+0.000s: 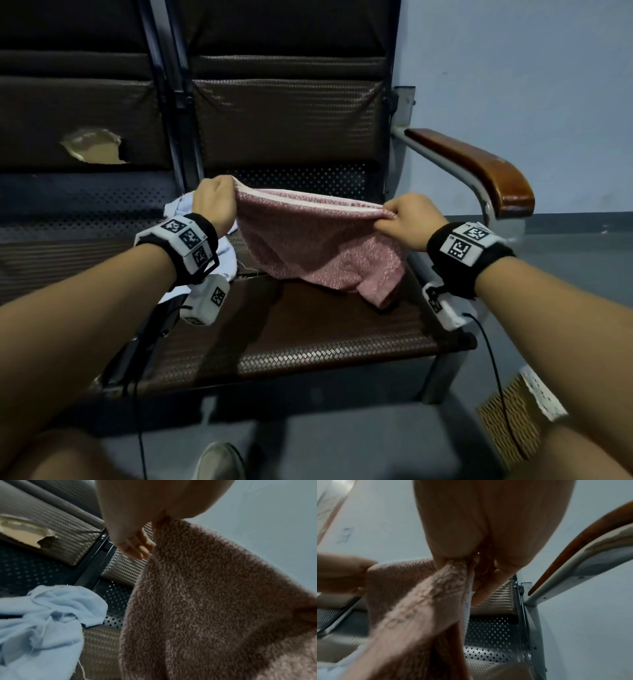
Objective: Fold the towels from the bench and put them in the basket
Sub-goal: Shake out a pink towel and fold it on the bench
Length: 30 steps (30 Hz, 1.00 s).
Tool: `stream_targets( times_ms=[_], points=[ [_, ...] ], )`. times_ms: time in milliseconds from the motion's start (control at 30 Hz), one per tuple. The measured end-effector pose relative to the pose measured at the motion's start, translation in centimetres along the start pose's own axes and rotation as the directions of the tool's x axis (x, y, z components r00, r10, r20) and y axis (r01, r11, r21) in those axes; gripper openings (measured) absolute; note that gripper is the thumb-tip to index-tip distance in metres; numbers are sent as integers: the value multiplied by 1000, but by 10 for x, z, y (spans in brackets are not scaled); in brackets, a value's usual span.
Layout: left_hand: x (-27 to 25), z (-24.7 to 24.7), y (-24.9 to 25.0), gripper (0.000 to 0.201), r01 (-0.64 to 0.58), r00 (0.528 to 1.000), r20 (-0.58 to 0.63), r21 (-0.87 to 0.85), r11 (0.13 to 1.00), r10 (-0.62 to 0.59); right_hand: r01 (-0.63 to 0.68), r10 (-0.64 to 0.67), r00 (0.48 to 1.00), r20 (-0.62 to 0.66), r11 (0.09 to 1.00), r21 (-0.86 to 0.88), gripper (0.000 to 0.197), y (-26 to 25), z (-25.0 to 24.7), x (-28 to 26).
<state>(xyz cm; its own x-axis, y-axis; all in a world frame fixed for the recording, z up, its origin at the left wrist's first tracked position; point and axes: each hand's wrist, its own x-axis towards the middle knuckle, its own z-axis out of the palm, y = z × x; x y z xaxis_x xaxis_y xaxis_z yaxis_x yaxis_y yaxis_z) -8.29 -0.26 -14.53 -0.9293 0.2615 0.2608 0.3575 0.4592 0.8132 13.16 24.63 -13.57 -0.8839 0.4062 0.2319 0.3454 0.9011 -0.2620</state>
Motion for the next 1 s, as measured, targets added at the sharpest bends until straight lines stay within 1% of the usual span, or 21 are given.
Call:
stream_targets(
  times_ms=[67, 100, 167, 200, 267, 333, 367, 400, 467, 500, 533, 600, 633, 667, 700, 767, 833, 867, 900, 933, 1000],
  points=[
    [2, -4, 2, 46, 22, 999, 43, -44, 999, -20, 4, 0, 998, -59, 998, 61, 21, -1, -4, 2],
    [2, -8, 5, 47, 53, 997, 60, -97, 994, -47, 17, -11, 997, -82, 997, 72, 21, -2, -5, 2],
    [2, -16, 9, 37, 97, 991, 115, -297, 950, -65, 55, -46, 990, -131, 996, 69, 23, -5, -10, 2],
    [2, -20, 10, 29, 73, 991, 135, -373, 925, -24, 70, -61, 987, -146, 996, 59, 23, -5, -14, 2],
    [3, -29, 12, 18, -26, 984, 148, -436, 900, 100, 89, -82, 982, -167, 996, 31, 27, -6, -25, 4],
    [5, -36, 18, 13, -110, 976, 123, -427, 898, 178, 101, -94, 972, -215, 995, 19, 41, -9, -37, 6],
    [7, -39, 22, 14, -149, 973, 99, -413, 899, 206, 105, -96, 967, -238, 994, 25, 45, -11, -42, 7],
    [9, -42, 25, 13, -180, 972, 69, -406, 896, 226, 116, -101, 964, -247, 992, 47, 45, -13, -48, 8],
    [13, -46, 34, 6, -217, 971, 14, -381, 899, 240, 147, -109, 965, -238, 978, 149, 30, -19, -59, 8],
    [14, -48, 38, 13, -234, 968, 4, -365, 901, 253, 155, -114, 971, -211, 969, 192, 20, -21, -66, 8],
    [15, -50, 42, 18, -252, 963, 3, -354, 901, 271, 163, -129, 976, -174, 968, 192, 17, -23, -72, 8],
    [16, -53, 50, 14, -271, 955, 10, -367, 890, 295, 166, -159, 984, -78, 981, 97, 14, -28, -81, 11],
    [16, -54, 54, 10, -269, 955, 19, -371, 889, 297, 149, -147, 988, -38, 986, 73, 10, -31, -84, 12],
    [17, -55, 56, 10, -256, 956, 36, -375, 891, 290, 126, -125, 992, -13, 989, 78, 16, -32, -88, 13],
    [20, -56, 58, 11, -230, 959, 62, -391, 891, 275, 100, -100, 995, -12, 988, 120, 25, -32, -91, 14],
    [24, -59, 60, 7, -142, 967, 125, -461, 876, 222, 29, -21, 999, -33, 962, 270, 39, -28, -96, 17],
    [30, -61, 59, 29, -74, 978, 139, -469, 880, 157, -41, 54, 998, -15, 889, 456, 46, -24, -98, 22],
    [32, -59, 58, 42, -70, 985, 113, -443, 894, 133, -92, 102, 995, 11, 836, 541, 46, -23, -98, 24],
    [34, -57, 58, 49, -81, 991, 67, -412, 907, 119, -139, 145, 989, 40, 776, 615, 43, -22, -98, 26],
    [36, -53, 59, 48, -93, 994, 20, -380, 920, 108, -181, 185, 981, 64, 727, 662, 38, -22, -97, 28],
    [38, -43, 65, 47, -92, 995, -64, -306, 948, 76, -256, 265, 959, 95, 681, 686, 32, -29, -96, 32]
  ],
)
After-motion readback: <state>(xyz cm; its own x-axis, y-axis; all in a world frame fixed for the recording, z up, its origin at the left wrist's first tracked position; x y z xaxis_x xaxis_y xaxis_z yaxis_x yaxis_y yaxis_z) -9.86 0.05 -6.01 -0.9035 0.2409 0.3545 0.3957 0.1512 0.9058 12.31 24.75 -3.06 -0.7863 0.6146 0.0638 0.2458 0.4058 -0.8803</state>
